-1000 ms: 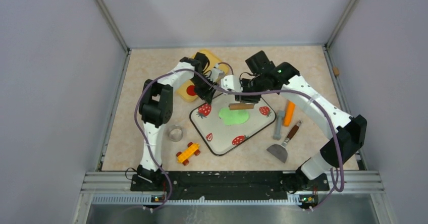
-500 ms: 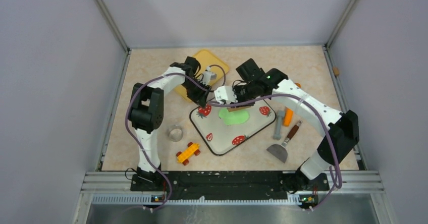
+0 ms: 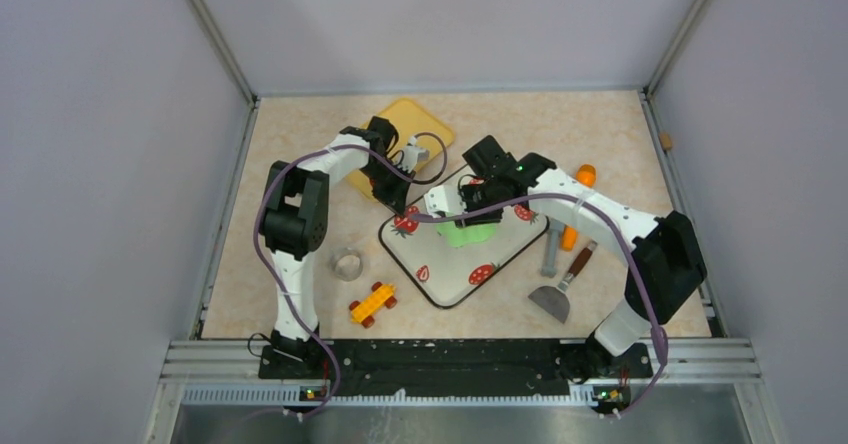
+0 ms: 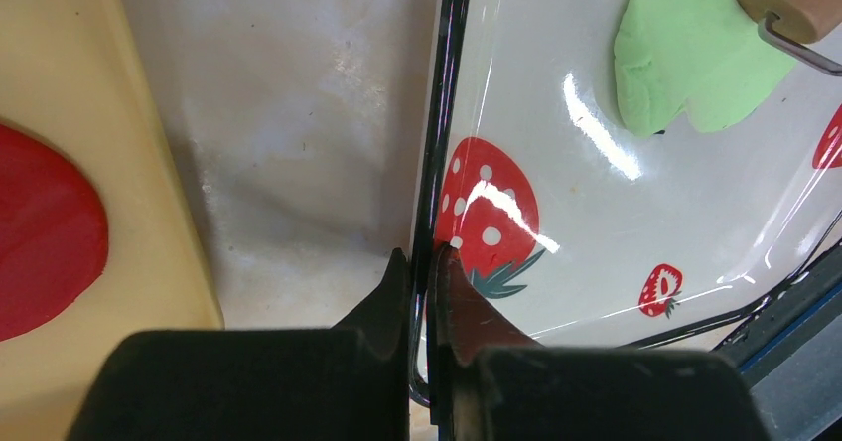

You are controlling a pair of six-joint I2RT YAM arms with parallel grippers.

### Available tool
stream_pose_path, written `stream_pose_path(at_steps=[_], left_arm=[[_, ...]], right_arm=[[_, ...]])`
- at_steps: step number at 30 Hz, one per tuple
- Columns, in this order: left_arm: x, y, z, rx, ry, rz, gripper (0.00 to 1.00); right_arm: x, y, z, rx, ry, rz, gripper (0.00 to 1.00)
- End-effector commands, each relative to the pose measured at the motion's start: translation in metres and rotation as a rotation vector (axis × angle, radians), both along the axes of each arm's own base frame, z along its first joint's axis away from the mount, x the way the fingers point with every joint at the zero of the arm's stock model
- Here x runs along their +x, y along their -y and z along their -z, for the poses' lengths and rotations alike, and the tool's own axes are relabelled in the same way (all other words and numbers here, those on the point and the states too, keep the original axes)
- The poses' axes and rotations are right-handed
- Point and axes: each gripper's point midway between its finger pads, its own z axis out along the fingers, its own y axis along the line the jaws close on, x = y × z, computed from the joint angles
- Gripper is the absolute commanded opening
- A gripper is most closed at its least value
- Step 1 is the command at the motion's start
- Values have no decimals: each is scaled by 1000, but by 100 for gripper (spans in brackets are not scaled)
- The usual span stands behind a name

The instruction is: Roll out the dumpling wrappers from the dough

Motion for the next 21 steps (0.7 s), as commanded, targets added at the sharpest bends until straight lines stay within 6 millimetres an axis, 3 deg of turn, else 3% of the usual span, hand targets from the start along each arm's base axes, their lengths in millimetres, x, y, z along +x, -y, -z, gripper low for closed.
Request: stream_pose_path(at_steps=[1,4,16,21], left_arm=[[7,2,4,-1,22,-2,0],[5,3,5,-6,14,5,0],[-2,3,8,-14,-16,26,0],[-5,4,10,-22,-30,22,0]], right_arm=[[-11,11,43,-66,-86,50,0],[-8,12,51,-61,-85,64,0],[26,21,52,-15,-32,127,0],[52,25,37,45,43,189,0]])
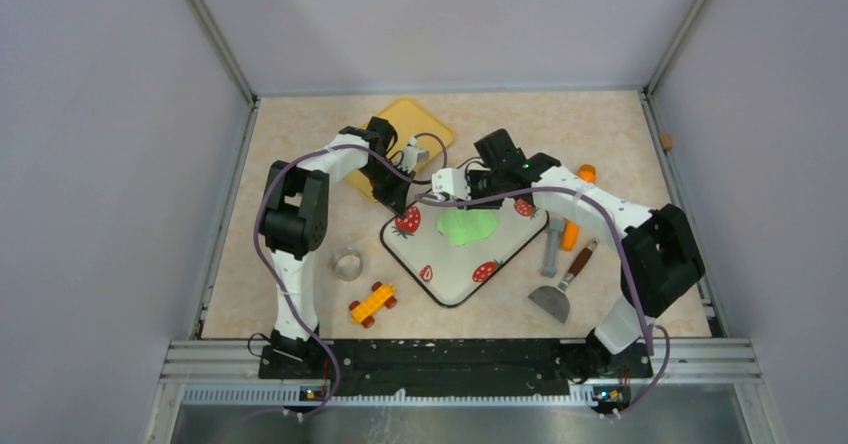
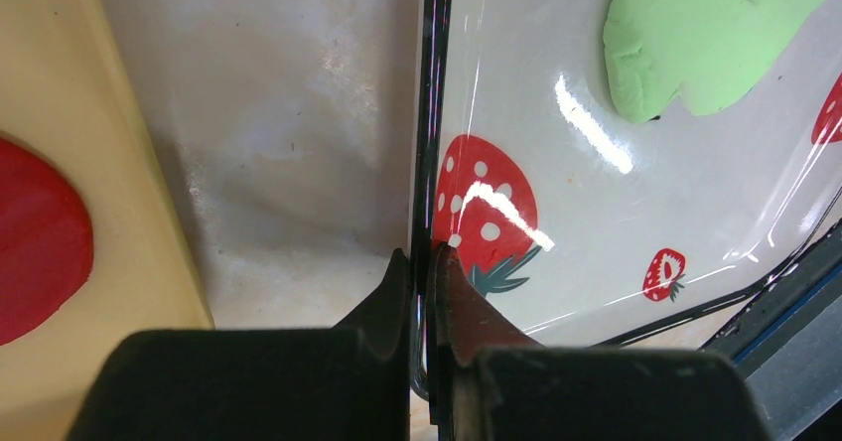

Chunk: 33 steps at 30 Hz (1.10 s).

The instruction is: Roll out the dumpling wrappers from the dough

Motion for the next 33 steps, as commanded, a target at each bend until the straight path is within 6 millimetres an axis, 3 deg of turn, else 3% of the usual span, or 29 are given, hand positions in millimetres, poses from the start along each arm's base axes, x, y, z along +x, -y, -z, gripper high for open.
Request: stream_pose_path(at_steps=[1,6,10,14,21,25,29,33], left_arm=[[-2,2,11,2,-14,9,0],[-2,2,11,3,-23,0,0],[-2,3,9,3,-24,-14,0],[-3,4,9,-1,-32,-18,0],[-1,5,7,-7,-35,-26,0],[-1,6,6,-8,-39,-29,0],[0,5,6,-2,-38,-30,0],[2,4,6,1,-28,-24,0]], right_arm=[[13,22,23,-27,-41,93,0],[24,14,-12,27,-1,102,0],[9,7,-59,107,27,72,0],[-9,4,-78,132,42,28,0],[-12,3,-58,110,46,-20,0],[-14,2,-31,76,0,-51,0],[-37,7,-16,41,-108,-96,0],[-71,26,2,-38,-236,-152,0]])
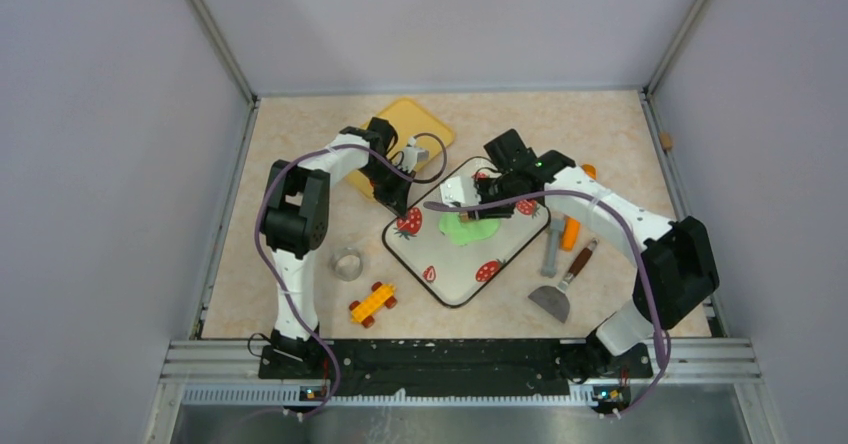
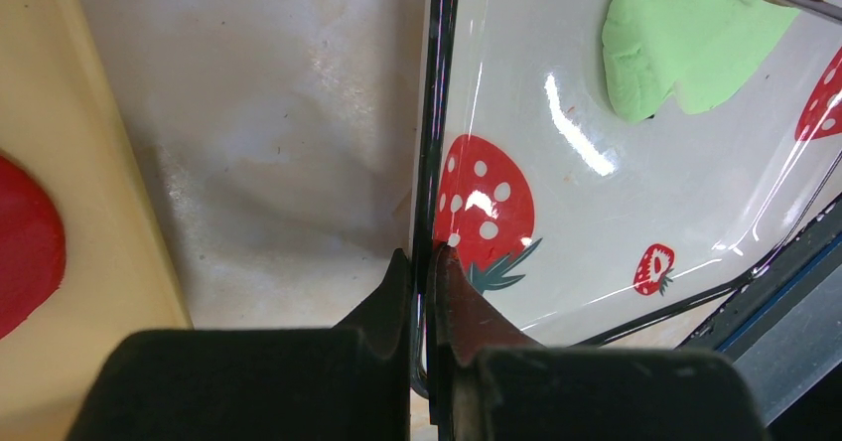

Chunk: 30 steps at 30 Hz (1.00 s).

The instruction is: Roll out the dumpling wrappers from the dough

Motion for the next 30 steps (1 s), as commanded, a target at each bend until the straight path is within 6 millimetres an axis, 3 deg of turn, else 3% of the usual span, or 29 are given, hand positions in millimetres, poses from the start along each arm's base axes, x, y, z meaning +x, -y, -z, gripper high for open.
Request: stream_pose_path(at_steps=[1,5,10,30], left_arm=[[6,1,6,17,7,4,0],[11,1,6,13,8,-10,0],[12,3,7,7,6,-23,0],[10,4,12,0,-18,-43,0]], right_arm=[[-51,14,18,-57,-186,-105,0],[-78,24,28,-85,-303,-119,0],[-92,29,34,-100,-376,-99,0],[-123,41,45,-127,-481,-69,0]])
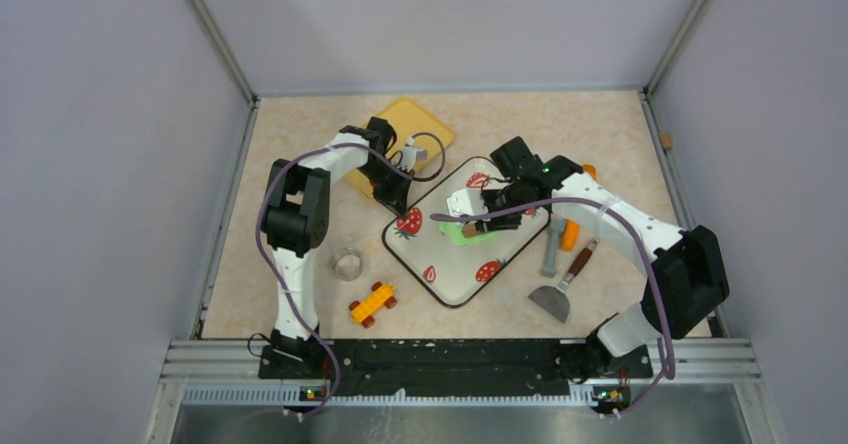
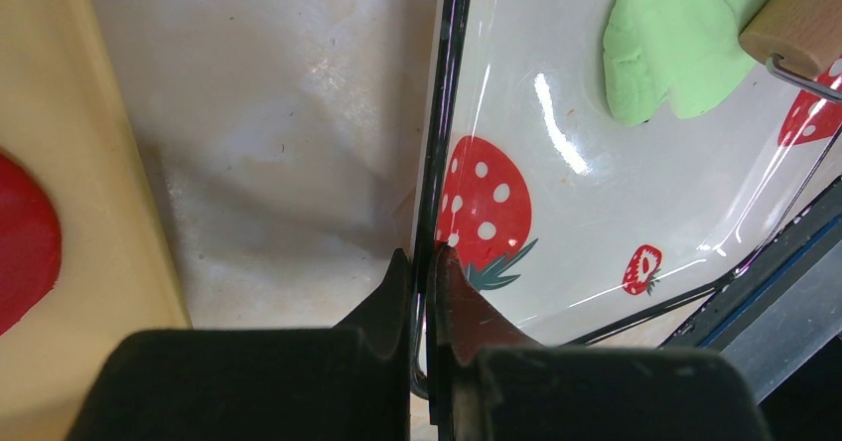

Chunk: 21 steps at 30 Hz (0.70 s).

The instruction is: Roll out the dumpling wrappers from the dough

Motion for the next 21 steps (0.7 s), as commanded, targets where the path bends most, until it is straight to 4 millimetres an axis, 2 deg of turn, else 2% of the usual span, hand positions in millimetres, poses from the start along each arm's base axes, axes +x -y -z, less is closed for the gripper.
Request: stream_pose_path(at_steps=[1,21], left_arm=[[10,4,11,9,19,-16,0],[10,6,15,4,5,-31,0]], right_arm=[[-88,31,37,-137,-400,26,0],[-101,32,24,-145,-418,16,0]])
